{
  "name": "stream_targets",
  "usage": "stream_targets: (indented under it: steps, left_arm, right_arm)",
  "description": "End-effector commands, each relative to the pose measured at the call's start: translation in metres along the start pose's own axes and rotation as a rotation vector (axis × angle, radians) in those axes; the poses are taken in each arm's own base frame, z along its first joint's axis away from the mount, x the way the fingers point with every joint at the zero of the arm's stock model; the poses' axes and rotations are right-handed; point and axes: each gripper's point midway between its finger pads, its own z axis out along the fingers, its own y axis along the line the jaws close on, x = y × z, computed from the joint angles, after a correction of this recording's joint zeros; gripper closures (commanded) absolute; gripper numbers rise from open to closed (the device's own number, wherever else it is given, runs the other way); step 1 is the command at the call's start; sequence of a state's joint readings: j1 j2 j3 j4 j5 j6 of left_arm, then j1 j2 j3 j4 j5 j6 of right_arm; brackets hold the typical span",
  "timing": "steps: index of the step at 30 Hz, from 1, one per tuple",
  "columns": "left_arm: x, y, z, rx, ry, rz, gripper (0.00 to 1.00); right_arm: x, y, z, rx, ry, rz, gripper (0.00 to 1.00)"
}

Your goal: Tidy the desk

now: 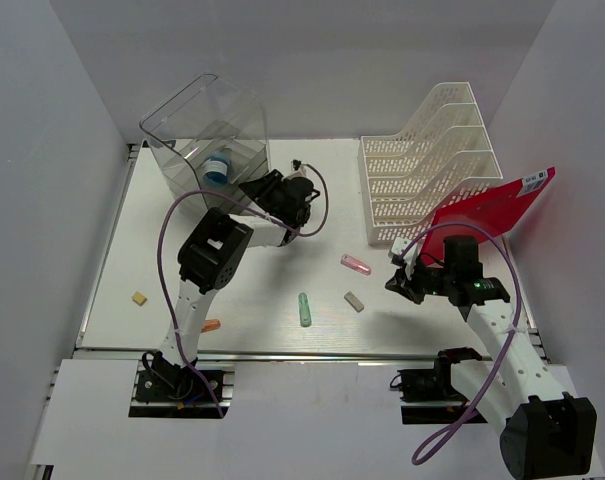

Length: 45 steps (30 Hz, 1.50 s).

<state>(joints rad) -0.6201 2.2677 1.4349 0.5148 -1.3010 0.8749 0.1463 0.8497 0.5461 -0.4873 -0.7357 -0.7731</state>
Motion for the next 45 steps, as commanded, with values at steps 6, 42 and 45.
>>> stream_targets:
  steps: [6,42,45]
  left_arm:
    - [0.002,0.014,0.002,-0.065,0.001,-0.030,0.61]
    - [0.017,0.017,0.013,-0.117,0.040,0.003,0.61]
    - [0.019,0.016,0.012,-0.115,0.041,0.006,0.67]
  right_arm:
    - [-0.009,-0.004,-0.001,0.013,-0.028,-0.035,0.89]
    - [-0.010,-0.004,-0.002,0.018,-0.032,-0.038,0.91]
    - [-0.010,-0.004,-0.002,0.019,-0.030,-0.038,0.91]
